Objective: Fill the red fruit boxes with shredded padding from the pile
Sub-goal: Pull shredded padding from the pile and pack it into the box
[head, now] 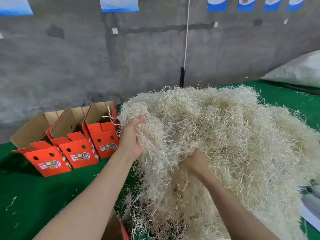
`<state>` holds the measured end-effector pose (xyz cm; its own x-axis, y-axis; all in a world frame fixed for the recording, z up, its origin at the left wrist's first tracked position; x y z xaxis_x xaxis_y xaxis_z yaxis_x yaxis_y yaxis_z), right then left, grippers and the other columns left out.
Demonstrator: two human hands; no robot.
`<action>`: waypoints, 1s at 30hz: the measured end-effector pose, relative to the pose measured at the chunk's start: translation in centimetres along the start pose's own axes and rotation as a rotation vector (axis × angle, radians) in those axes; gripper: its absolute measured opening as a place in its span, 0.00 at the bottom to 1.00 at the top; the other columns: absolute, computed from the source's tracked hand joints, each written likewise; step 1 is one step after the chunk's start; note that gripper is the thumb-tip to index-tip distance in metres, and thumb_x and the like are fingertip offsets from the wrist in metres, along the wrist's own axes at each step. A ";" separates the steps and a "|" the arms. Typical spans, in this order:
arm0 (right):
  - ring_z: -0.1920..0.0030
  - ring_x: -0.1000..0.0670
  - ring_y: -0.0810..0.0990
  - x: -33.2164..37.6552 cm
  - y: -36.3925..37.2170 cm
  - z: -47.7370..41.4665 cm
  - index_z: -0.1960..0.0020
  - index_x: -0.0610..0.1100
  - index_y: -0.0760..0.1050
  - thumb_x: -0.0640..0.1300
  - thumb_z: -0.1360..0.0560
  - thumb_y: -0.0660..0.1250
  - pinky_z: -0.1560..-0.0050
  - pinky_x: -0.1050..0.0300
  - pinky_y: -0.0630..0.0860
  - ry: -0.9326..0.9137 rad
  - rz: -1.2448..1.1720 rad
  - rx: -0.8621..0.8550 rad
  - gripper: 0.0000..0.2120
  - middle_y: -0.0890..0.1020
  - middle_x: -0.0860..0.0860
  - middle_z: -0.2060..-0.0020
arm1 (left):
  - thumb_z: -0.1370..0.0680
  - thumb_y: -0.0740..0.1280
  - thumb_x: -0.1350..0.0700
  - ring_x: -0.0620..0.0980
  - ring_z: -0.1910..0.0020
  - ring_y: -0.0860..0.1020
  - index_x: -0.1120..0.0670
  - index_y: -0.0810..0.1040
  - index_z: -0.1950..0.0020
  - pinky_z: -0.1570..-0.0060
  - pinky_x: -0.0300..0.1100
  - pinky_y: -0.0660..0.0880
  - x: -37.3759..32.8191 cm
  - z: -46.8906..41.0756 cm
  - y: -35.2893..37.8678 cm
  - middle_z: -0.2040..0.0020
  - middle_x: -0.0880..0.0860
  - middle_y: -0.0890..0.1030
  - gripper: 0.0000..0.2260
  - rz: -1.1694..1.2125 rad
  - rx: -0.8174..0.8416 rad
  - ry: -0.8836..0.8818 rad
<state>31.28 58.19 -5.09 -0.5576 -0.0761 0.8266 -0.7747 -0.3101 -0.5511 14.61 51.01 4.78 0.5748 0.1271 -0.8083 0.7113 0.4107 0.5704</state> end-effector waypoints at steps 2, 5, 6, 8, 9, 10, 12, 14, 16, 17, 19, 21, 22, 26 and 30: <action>0.80 0.56 0.67 -0.2 -2.4 -0.1 0.64 0.37 0.69 0.34 0.25 0.62 0.79 0.63 0.63 0.068 -0.298 -0.056 0.09 0.73 0.49 0.74 | 0.30 0.71 0.55 0.51 0.48 0.80 0.50 0.74 0.43 0.55 0.46 0.79 2.2 -0.1 -1.9 0.52 0.52 0.82 0.16 -0.261 0.052 -0.044; 0.81 0.58 0.65 1.3 -3.6 1.1 0.61 0.43 0.68 0.43 0.22 0.61 0.84 0.67 0.62 0.044 -0.400 -0.028 0.10 0.72 0.51 0.78 | 0.46 0.77 0.40 0.47 0.38 0.71 0.49 0.62 0.30 0.33 0.49 0.66 8.0 1.4 -3.1 0.37 0.50 0.71 0.48 -0.867 0.279 -0.249; 0.77 0.55 0.71 1.8 -3.5 1.7 0.57 0.40 0.69 0.43 0.21 0.60 0.81 0.66 0.68 0.015 -0.389 0.003 0.08 0.75 0.46 0.73 | 0.50 0.76 0.36 0.48 0.37 0.71 0.52 0.64 0.30 0.32 0.48 0.66 9.9 1.9 -3.3 0.35 0.50 0.70 0.52 -1.051 0.335 -0.326; 0.60 0.37 0.80 2.3 -3.1 2.5 0.46 0.26 0.71 0.43 0.21 0.59 0.60 0.49 0.80 -0.097 -0.278 0.027 0.18 0.77 0.29 0.57 | 0.51 0.77 0.39 0.46 0.38 0.72 0.51 0.73 0.36 0.32 0.47 0.66 12.5 2.3 -3.3 0.39 0.45 0.74 0.45 -1.162 0.320 -0.410; 0.55 0.33 0.80 2.6 -3.0 2.8 0.45 0.24 0.70 0.43 0.21 0.60 0.54 0.41 0.77 -0.155 -0.225 0.030 0.20 0.76 0.27 0.54 | 0.46 0.79 0.44 0.46 0.39 0.72 0.48 0.74 0.42 0.31 0.48 0.64 13.0 2.1 -3.2 0.44 0.42 0.74 0.34 -1.112 0.269 -0.404; 0.61 0.38 0.82 2.9 -3.1 2.8 0.52 0.26 0.73 0.43 0.23 0.62 0.59 0.39 0.76 -0.211 -0.194 0.019 0.18 0.79 0.31 0.60 | 0.41 0.78 0.51 0.46 0.41 0.74 0.50 0.77 0.47 0.32 0.49 0.63 12.9 1.8 -3.1 0.48 0.42 0.76 0.24 -1.035 0.215 -0.389; 0.81 0.56 0.70 2.6 -3.3 2.4 0.72 0.38 0.70 0.44 0.26 0.67 0.74 0.55 0.72 -0.315 -0.064 0.009 0.18 0.72 0.47 0.79 | 0.32 0.73 0.60 0.48 0.52 0.78 0.56 0.80 0.53 0.40 0.52 0.70 11.7 0.7 -3.4 0.58 0.47 0.81 0.08 -0.824 0.112 -0.409; 0.83 0.61 0.68 1.7 -2.7 2.6 0.77 0.46 0.64 0.49 0.26 0.68 0.76 0.73 0.65 -0.354 0.151 0.051 0.24 0.68 0.51 0.84 | 0.25 0.65 0.60 0.54 0.60 0.82 0.60 0.77 0.54 0.54 0.51 0.78 9.6 0.0 -3.9 0.63 0.55 0.83 0.03 -0.561 0.016 -0.437; 0.80 0.68 0.68 0.1 -2.0 2.9 0.77 0.48 0.65 0.56 0.27 0.66 0.74 0.75 0.65 -0.363 0.309 0.120 0.23 0.70 0.53 0.84 | 0.25 0.62 0.61 0.59 0.50 0.81 0.62 0.75 0.45 0.49 0.54 0.77 7.4 -0.8 -4.1 0.52 0.63 0.82 0.11 -0.391 -0.089 -0.350; 0.80 0.66 0.65 -0.7 -1.7 2.8 0.76 0.48 0.65 0.58 0.27 0.65 0.75 0.72 0.63 -0.348 0.363 0.135 0.24 0.68 0.53 0.83 | 0.26 0.62 0.61 0.62 0.40 0.75 0.62 0.70 0.35 0.42 0.59 0.72 6.7 -1.0 -4.0 0.40 0.65 0.76 0.19 -0.353 -0.129 -0.308; 0.75 0.64 0.57 -2.0 -1.8 2.3 0.74 0.48 0.64 0.63 0.28 0.62 0.73 0.70 0.58 -0.292 0.457 0.143 0.24 0.62 0.56 0.78 | 0.26 0.62 0.61 0.64 0.35 0.68 0.57 0.62 0.27 0.41 0.61 0.69 6.1 -0.9 -3.5 0.32 0.63 0.67 0.27 -0.319 -0.190 -0.286; 0.74 0.61 0.62 -2.5 -2.2 1.9 0.72 0.50 0.64 0.65 0.28 0.59 0.70 0.68 0.63 -0.290 0.529 0.127 0.23 0.66 0.56 0.74 | 0.26 0.61 0.60 0.64 0.44 0.74 0.56 0.68 0.32 0.50 0.60 0.73 6.1 -0.8 -2.9 0.40 0.62 0.73 0.22 -0.214 -0.193 -0.285; 0.73 0.60 0.65 -2.7 -2.6 1.7 0.70 0.52 0.64 0.65 0.28 0.60 0.67 0.68 0.66 -0.322 0.533 0.100 0.21 0.68 0.56 0.73 | 0.25 0.61 0.59 0.62 0.49 0.76 0.57 0.72 0.37 0.53 0.59 0.74 5.7 -0.7 -2.8 0.46 0.61 0.77 0.17 -0.161 -0.201 -0.278; 0.70 0.63 0.65 -4.4 -4.0 1.7 0.68 0.51 0.63 0.64 0.27 0.59 0.68 0.70 0.64 -0.350 0.739 -0.001 0.20 0.67 0.59 0.68 | 0.25 0.62 0.60 0.54 0.68 0.80 0.57 0.81 0.69 0.66 0.49 0.78 4.0 -1.1 -2.9 0.68 0.55 0.81 0.14 -0.076 -0.237 -0.157; 0.58 0.56 0.75 -5.4 -3.7 2.0 0.50 0.46 0.73 0.62 0.26 0.61 0.49 0.60 0.76 -0.221 0.804 0.136 0.19 0.76 0.53 0.57 | 0.27 0.63 0.62 0.53 0.72 0.80 0.56 0.79 0.74 0.64 0.46 0.78 1.5 -1.2 -2.0 0.72 0.53 0.79 0.16 0.032 -0.134 -0.079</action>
<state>37.75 57.81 -7.31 -0.8418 -0.5015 0.1997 -0.1164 -0.1926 -0.9743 13.62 51.46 2.24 0.6300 0.0724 -0.7732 0.6349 0.5252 0.5666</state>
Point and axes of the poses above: each hand's wrist, its own z-axis away from the middle knuckle, its own y-axis out of the palm, x = y × z, the point moved 5 cm from there along -z, towards the middle knuckle
